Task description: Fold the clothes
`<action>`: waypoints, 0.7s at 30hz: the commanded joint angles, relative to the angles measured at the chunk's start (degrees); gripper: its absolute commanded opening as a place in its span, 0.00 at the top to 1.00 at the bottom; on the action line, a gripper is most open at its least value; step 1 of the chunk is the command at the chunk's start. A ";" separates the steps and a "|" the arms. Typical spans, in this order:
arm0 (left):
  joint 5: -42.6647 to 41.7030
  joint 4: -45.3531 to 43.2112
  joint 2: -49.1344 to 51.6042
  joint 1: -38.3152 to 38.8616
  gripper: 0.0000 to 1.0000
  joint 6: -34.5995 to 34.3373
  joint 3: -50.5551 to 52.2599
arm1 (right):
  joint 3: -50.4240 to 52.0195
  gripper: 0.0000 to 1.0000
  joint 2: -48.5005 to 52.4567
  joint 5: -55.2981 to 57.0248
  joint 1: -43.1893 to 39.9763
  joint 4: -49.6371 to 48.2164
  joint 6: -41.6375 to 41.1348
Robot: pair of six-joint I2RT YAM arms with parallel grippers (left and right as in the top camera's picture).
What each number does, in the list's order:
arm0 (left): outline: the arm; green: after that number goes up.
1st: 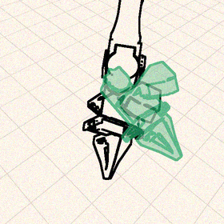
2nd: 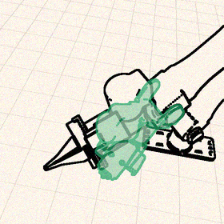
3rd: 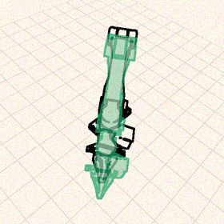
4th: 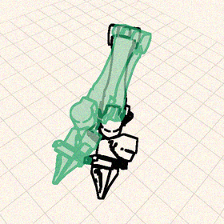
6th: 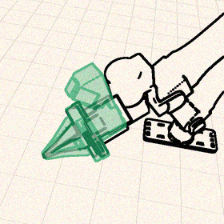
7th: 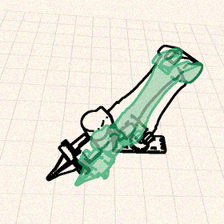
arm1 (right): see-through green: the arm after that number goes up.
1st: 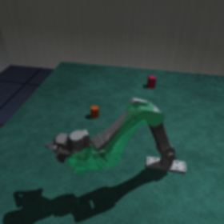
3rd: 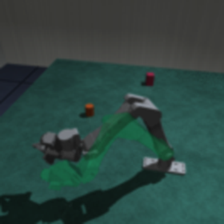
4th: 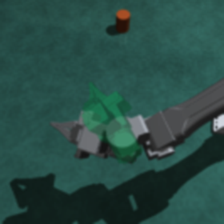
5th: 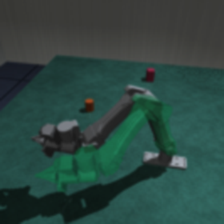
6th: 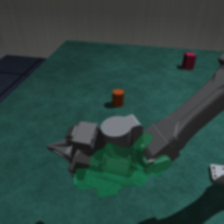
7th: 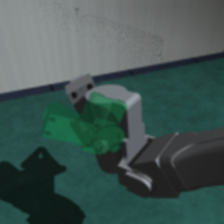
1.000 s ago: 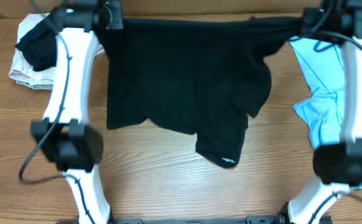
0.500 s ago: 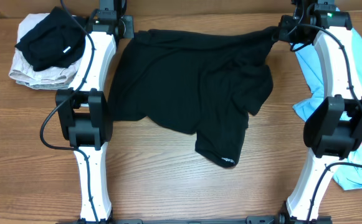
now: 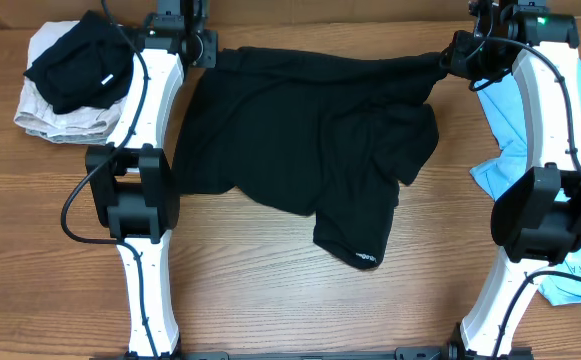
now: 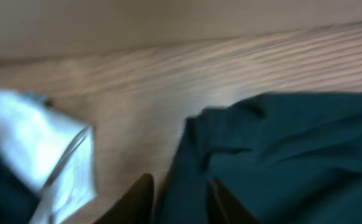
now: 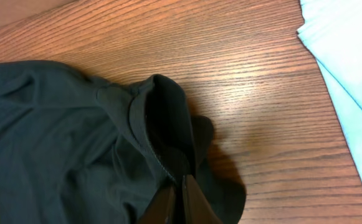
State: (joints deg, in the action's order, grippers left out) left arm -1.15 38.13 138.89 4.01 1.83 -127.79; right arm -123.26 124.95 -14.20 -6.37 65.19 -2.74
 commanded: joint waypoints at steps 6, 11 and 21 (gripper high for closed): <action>-6.34 -5.44 5.49 -0.09 0.50 4.92 -0.55 | -0.55 0.96 -2.47 -0.20 -0.39 -0.57 0.90; -6.43 -8.13 8.15 0.09 0.37 5.09 -0.55 | -0.55 0.96 -2.47 0.22 -0.39 -0.57 1.09; -6.16 -14.03 12.20 2.56 0.48 4.81 -0.55 | -0.55 0.96 -2.47 2.36 -0.39 -0.55 1.27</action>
State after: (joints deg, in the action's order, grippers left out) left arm -6.87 24.86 149.71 5.08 6.07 -127.81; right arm -123.26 124.92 -13.26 -6.37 65.06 -1.91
